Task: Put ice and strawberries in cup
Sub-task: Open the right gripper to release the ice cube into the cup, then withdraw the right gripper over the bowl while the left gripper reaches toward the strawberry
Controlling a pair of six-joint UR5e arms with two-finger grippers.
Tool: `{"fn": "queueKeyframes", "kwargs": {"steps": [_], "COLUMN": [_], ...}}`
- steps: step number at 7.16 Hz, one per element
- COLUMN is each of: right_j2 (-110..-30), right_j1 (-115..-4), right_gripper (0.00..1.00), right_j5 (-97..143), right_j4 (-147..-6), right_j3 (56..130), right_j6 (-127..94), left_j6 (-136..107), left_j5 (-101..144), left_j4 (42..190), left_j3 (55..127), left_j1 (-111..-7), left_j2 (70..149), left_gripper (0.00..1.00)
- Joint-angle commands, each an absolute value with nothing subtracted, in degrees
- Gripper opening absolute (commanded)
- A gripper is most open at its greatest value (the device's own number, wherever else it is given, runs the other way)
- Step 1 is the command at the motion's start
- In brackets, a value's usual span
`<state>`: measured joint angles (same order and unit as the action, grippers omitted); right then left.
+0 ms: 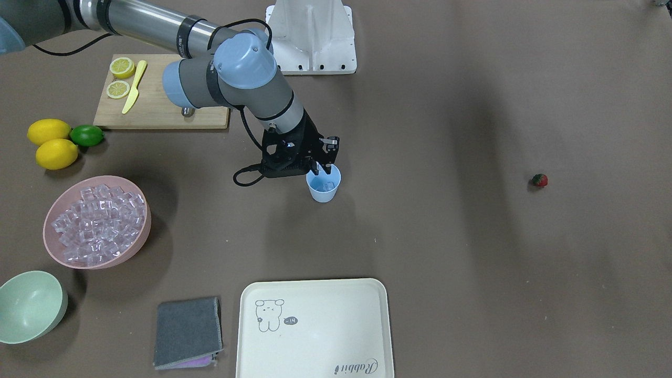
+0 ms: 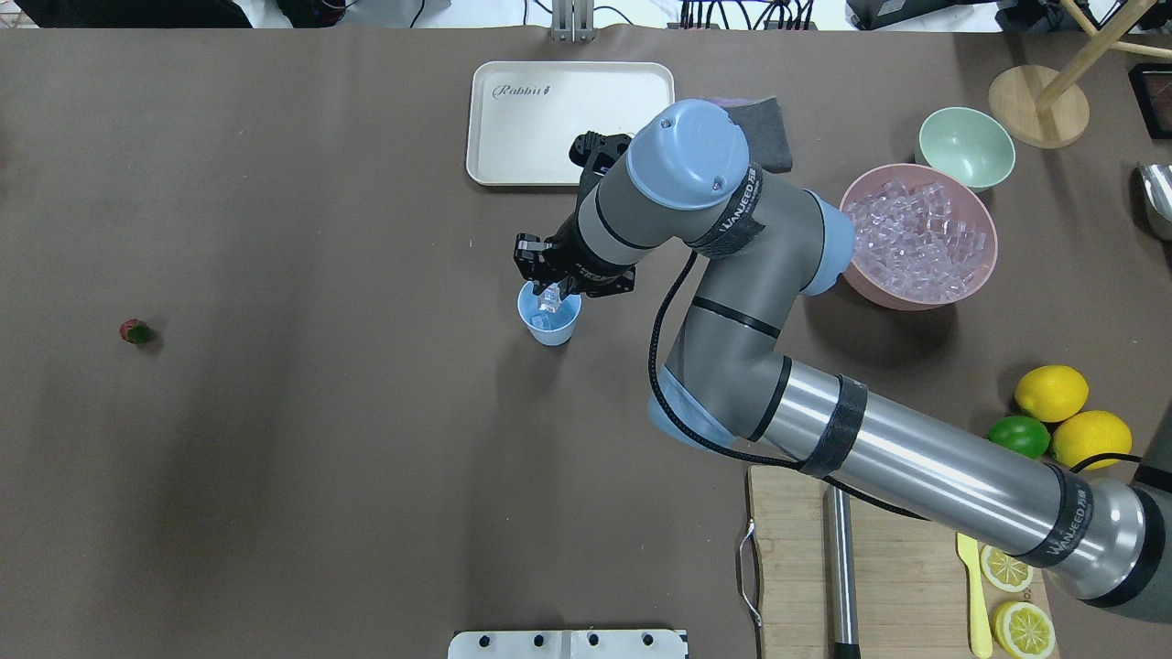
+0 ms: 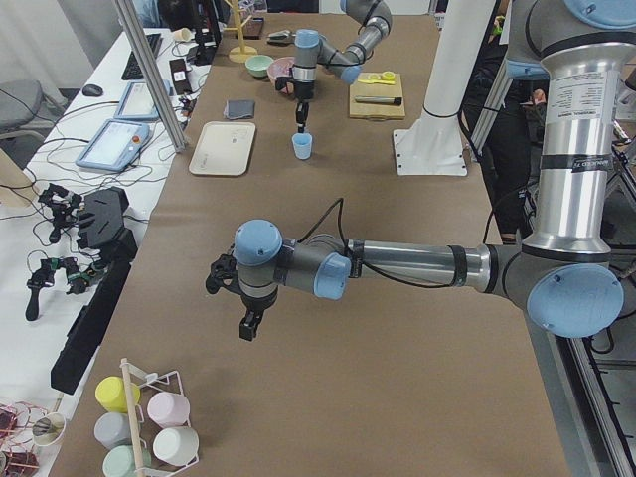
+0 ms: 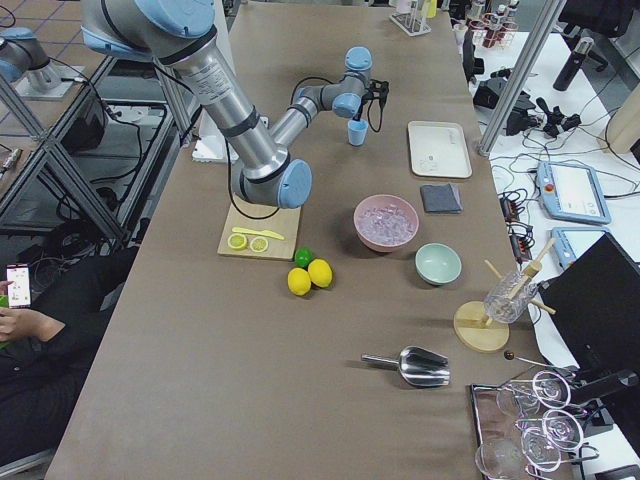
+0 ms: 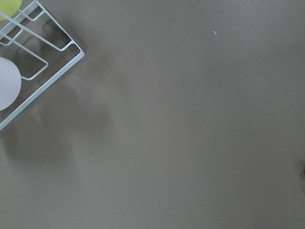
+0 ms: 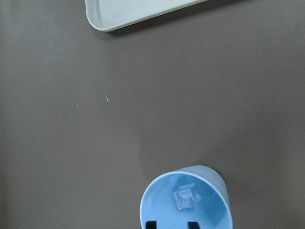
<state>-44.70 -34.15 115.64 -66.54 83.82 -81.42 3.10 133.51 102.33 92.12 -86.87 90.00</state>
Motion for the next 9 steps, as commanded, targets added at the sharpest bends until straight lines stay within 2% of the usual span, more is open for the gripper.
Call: {"fn": "queueKeyframes", "kwargs": {"steps": [1, 2, 5, 6, 7, 8, 9], "right_j2": [-44.4, -44.2, -43.6, -44.5, -48.0, -54.9, -59.9], "right_j1": [-34.1, -34.0, -35.9, -39.5, -43.2, -46.5, -50.4], "right_gripper": [0.34, 0.98, 0.99, 0.99, 0.99, 0.99, 0.99], "right_j5": [115.2, 113.3, 117.1, 122.6, 126.3, 129.5, 132.6], "right_j4": [-66.6, -66.8, -67.5, -71.7, -76.9, -77.5, -77.4], "right_j3": [82.9, 82.7, 84.6, 87.9, 93.5, 99.8, 103.0], "right_j6": [-81.3, -81.6, -82.2, -81.7, -80.3, -76.5, -73.6], "left_j6": [3.2, 3.1, 3.0, 2.8, 3.0, 2.9, 2.9], "left_j5": [133.5, 133.5, 133.6, 133.9, 133.9, 133.6, 133.9], "left_j4": [102.5, 102.5, 102.5, 102.5, 102.6, 102.4, 103.8], "left_j3": [91.8, 91.8, 92.0, 93.1, 94.9, 96.7, 97.6], "left_j1": [-86.8, -86.8, -86.8, -86.8, -86.1, -82.4, -81.1], "left_j2": [90.1, 90.1, 90.6, 91.1, 91.6, 92.5, 92.8], "left_gripper": [0.98, 0.98, 0.98, 0.98, 0.98, 0.98, 0.98]}}
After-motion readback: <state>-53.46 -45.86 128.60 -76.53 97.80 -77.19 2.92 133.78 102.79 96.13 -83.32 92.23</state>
